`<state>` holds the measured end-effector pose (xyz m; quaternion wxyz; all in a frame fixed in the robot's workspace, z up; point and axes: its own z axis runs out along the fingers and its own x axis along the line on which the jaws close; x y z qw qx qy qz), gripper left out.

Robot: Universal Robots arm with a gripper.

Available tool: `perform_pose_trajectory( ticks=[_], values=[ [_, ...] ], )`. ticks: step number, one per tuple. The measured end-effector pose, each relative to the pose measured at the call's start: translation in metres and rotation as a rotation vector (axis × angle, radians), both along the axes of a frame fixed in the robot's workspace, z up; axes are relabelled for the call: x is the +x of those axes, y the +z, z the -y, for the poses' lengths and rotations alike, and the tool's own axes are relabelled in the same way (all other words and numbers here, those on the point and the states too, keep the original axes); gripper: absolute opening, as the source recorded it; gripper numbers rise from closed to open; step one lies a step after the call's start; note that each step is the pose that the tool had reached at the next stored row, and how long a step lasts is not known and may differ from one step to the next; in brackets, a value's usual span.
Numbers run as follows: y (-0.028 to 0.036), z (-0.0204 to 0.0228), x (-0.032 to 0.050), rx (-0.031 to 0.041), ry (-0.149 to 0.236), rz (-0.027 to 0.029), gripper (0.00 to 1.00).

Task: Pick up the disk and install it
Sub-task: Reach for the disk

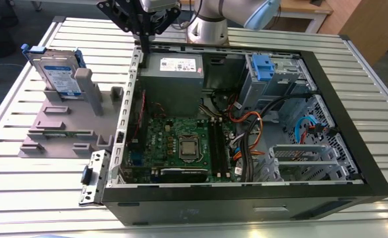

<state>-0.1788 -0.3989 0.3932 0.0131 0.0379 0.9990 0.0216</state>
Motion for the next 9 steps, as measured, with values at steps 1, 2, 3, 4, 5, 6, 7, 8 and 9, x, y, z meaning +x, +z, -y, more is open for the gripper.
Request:
perform_pose_trajectory(
  ticks=[1,2,3,4,5,6,7,8,9],
  values=[
    [0.0000,0.0000,-0.0002,0.0000,0.000,0.0000,0.11],
    [0.0000,0.0000,-0.0004,0.0000,0.000,0.0000,0.11],
    [0.0000,0.0000,-0.0006,0.0000,0.000,0.0000,0.11],
    [0.0000,0.0000,-0.0008,0.0000,0.000,0.0000,0.11],
    [0.0000,0.0000,-0.0010,0.0000,0.000,0.0000,0.11],
    [0.0000,0.0000,-0.0012,0.0000,0.000,0.0000,0.11],
    [0.0000,0.0000,-0.0014,0.0001,0.000,0.0000,0.11],
    [0.0000,0.0000,-0.0015,0.0000,0.000,0.0001,0.11],
    [0.0000,0.0000,-0.0017,0.0000,0.000,0.0000,0.11]
  ],
)
